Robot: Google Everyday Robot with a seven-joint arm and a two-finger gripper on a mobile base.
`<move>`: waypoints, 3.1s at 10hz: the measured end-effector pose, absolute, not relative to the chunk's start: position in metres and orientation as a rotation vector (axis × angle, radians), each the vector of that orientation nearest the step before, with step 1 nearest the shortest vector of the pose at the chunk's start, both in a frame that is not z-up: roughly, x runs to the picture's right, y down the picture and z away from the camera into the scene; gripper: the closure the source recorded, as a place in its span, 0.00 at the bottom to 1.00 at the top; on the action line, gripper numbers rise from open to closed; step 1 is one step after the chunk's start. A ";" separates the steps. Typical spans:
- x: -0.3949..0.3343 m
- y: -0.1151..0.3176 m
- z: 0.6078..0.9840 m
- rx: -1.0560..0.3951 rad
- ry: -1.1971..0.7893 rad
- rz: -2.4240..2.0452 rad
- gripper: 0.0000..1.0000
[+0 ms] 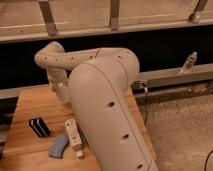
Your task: Place the ceramic cup over the eraser
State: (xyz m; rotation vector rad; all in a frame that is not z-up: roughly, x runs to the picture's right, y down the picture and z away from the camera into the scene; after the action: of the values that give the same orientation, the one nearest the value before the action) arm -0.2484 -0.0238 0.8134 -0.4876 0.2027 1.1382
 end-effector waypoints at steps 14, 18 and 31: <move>-0.234 -0.046 0.687 -0.691 -0.451 1.014 1.00; -0.232 -0.046 0.688 -0.689 -0.445 1.015 1.00; -0.244 -0.018 0.640 -0.781 -0.257 0.798 1.00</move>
State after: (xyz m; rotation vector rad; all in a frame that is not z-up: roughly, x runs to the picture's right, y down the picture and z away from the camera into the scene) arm -0.2435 -0.0175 0.6395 -0.7807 -0.2568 0.7982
